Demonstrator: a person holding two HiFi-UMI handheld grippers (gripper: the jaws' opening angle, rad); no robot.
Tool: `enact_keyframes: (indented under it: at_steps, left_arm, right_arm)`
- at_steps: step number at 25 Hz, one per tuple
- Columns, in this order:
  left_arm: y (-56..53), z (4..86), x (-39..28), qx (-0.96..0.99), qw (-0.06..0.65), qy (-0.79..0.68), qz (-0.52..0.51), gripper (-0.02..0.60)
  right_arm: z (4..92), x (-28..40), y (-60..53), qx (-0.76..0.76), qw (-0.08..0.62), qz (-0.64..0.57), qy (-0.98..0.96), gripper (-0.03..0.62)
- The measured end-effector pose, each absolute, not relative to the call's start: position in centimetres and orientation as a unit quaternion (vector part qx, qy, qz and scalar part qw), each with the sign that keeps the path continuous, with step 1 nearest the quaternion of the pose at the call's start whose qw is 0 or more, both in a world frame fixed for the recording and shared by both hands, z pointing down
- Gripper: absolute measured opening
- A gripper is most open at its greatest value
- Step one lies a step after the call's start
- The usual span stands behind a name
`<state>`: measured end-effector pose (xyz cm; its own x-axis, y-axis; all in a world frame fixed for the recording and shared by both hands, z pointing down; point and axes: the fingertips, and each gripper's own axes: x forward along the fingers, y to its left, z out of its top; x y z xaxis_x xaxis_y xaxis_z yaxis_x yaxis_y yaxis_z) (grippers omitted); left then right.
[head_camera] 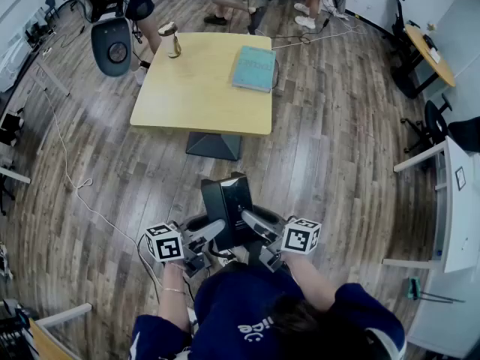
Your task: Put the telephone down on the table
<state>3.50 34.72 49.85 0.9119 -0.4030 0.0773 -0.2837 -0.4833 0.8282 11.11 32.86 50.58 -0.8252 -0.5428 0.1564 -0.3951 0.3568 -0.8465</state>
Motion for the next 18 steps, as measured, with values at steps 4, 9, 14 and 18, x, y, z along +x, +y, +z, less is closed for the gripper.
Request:
enact_keyframes:
  at_steps: [4,9,14,18]
  left_arm:
    - [38.0,48.7,2.8,0.859,0.464,-0.203,-0.077,0.169]
    - [39.8,48.2,3.1,0.862,0.459,-0.2,-0.081,0.169]
    - [40.3,47.4,3.7,0.871,0.447,-0.187,-0.08,0.169]
    - [40.5,47.2,4.1,0.873,0.444,-0.187,-0.077,0.169]
  right_arm:
    - [49.5,10.5,36.3,-0.287,0.078,-0.49,0.819,0.187]
    - [49.0,10.8,38.0,-0.289,0.077,-0.48,0.825,0.187]
    - [48.0,11.3,38.5,-0.288,0.086,-0.469,0.83,0.189]
    - [47.9,11.8,38.7,-0.29,0.094,-0.467,0.83,0.189]
